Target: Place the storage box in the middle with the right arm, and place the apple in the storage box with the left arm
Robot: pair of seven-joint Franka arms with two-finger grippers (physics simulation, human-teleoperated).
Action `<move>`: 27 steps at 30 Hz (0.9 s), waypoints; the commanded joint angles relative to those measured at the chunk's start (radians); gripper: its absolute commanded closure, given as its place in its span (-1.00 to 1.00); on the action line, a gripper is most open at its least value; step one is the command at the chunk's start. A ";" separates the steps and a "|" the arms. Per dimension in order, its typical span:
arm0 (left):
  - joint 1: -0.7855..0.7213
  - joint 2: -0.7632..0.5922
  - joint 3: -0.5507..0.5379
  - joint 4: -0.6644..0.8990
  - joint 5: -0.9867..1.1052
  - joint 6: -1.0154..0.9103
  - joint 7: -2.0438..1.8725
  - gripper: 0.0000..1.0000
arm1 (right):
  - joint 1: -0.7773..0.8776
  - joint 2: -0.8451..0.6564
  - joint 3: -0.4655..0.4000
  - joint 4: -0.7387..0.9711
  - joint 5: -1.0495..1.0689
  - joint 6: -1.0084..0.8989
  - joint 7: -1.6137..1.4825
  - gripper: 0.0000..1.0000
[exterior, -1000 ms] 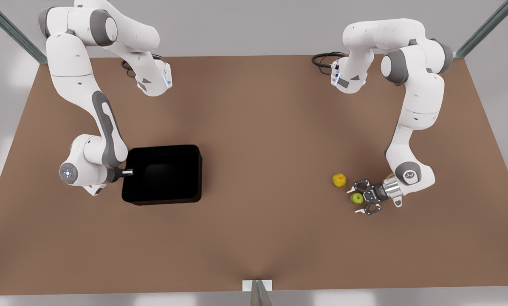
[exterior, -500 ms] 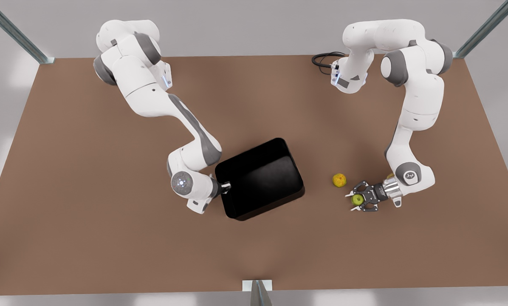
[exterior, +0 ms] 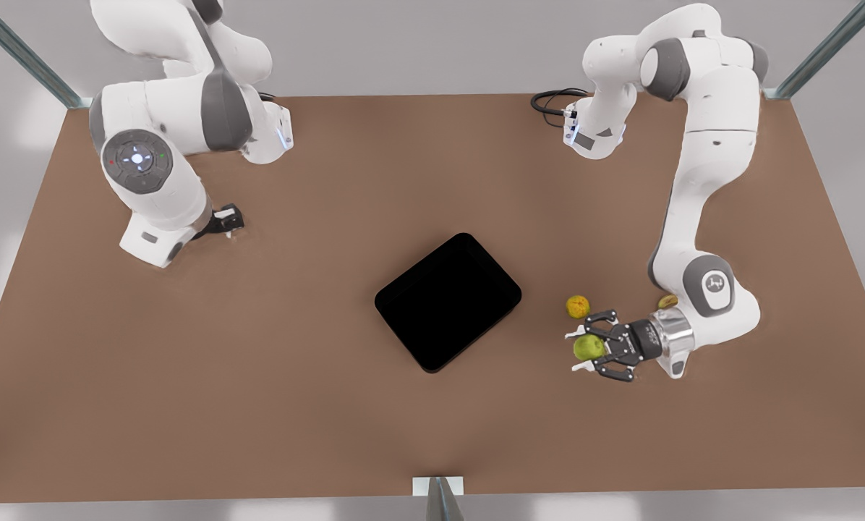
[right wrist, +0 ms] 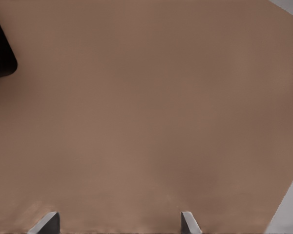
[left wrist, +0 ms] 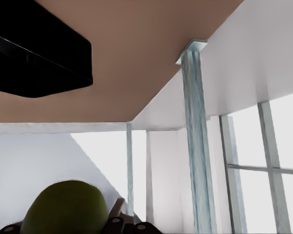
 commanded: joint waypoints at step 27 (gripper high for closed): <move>-0.090 -0.202 -0.159 0.096 1.438 -0.049 0.129 -1.00 | -0.080 -0.490 -0.033 -0.635 0.156 0.351 0.106 -1.00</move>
